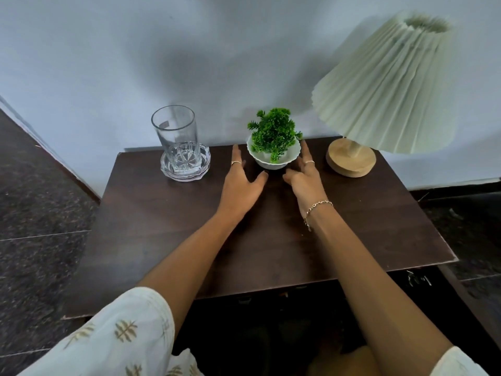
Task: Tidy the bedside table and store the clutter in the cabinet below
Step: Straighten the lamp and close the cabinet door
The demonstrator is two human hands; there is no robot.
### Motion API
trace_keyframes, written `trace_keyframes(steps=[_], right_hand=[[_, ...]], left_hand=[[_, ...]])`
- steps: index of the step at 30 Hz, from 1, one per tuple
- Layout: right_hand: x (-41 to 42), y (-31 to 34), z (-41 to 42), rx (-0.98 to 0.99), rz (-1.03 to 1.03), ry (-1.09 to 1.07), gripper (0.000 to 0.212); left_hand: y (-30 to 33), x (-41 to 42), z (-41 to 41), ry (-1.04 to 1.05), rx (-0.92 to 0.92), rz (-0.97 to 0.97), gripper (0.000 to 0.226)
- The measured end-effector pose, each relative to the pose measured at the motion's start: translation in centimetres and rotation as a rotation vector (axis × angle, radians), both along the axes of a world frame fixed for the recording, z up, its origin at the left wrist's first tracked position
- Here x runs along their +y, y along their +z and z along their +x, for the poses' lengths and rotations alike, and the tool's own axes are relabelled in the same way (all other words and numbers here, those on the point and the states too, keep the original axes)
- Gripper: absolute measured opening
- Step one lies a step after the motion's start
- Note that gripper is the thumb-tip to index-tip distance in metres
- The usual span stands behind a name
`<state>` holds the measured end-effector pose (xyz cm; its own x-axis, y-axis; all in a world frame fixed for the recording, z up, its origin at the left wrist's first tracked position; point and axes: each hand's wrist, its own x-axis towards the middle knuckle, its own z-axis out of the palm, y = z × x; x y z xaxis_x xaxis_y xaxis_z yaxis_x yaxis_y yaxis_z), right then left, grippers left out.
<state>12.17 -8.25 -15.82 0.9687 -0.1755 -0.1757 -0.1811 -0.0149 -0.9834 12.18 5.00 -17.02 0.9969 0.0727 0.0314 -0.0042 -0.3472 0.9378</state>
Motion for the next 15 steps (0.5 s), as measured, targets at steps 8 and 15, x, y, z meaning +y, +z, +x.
trace_keyframes(steps=[8,15], right_hand=[[1.1,-0.5,0.4,0.04,-0.126,0.046,0.079],[2.6,-0.2,-0.6,0.049,-0.161,0.117,0.074]], left_hand=[[-0.4,0.2,-0.6,-0.044,-0.099,-0.057,0.084],[-0.2,0.3,-2.0,0.096,-0.056,-0.19,0.088]])
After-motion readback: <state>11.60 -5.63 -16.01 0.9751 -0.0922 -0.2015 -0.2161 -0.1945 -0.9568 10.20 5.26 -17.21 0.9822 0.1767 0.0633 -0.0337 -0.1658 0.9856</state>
